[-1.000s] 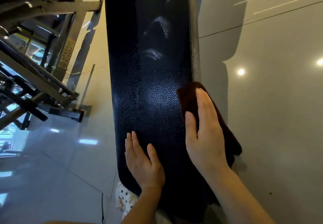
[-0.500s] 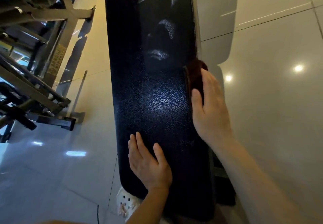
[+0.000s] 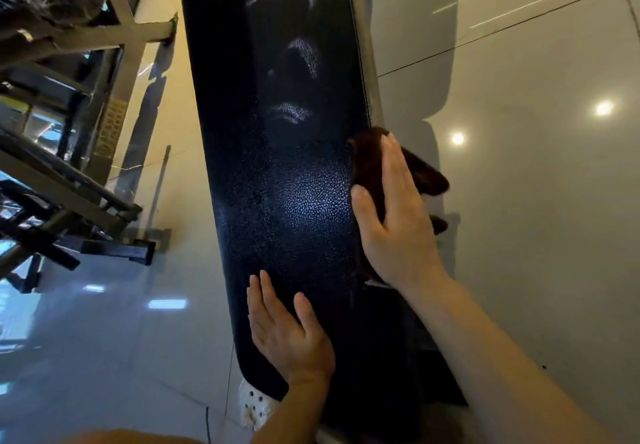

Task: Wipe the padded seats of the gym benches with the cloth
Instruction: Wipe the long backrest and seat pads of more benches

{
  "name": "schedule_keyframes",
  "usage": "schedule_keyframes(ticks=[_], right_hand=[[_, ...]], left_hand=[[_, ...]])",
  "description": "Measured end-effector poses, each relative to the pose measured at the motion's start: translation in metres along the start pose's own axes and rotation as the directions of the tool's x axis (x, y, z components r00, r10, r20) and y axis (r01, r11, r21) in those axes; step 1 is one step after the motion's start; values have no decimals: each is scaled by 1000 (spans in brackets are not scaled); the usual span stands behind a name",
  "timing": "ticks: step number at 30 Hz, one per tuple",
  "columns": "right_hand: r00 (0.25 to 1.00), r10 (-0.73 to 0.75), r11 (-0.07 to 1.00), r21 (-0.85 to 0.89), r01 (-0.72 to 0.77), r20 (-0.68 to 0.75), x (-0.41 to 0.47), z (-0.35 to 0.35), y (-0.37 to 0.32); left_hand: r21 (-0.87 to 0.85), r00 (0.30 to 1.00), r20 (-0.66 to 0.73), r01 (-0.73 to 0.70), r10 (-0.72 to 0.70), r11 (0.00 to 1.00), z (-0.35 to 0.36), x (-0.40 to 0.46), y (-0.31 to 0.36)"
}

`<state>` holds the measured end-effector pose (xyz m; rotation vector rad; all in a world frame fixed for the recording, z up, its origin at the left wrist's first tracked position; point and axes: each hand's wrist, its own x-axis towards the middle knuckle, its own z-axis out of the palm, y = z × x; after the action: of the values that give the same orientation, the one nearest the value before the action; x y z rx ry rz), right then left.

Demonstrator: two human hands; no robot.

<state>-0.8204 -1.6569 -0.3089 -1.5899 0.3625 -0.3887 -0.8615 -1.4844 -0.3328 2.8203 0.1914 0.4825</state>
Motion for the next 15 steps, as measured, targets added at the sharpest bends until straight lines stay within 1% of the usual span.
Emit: schedule_keyframes(ticks=[3,6,11,13,15], right_hand=[[999,-8,1000,13,7,54,42,-2,-7],[998,-4,1000,31,3,62,45,-2,-7],[997,-14,1000,6,14,80,-17,1,7],[999,-28,999,25,27,41,-55,2,16],[1000,-8,999,35,8,17,-95,3,25]], left_hand=[[15,1000,-8,-9,10,1000,1,1,-2],[28,1000,-9,-10,10,1000,1,0,-1],[46,1000,-23,-4,5,999,1,2,3],[27,1000,-10,-9,9,1000,-1,2,4],[11,1000,-6,-6,6,1000,-2,2,5]])
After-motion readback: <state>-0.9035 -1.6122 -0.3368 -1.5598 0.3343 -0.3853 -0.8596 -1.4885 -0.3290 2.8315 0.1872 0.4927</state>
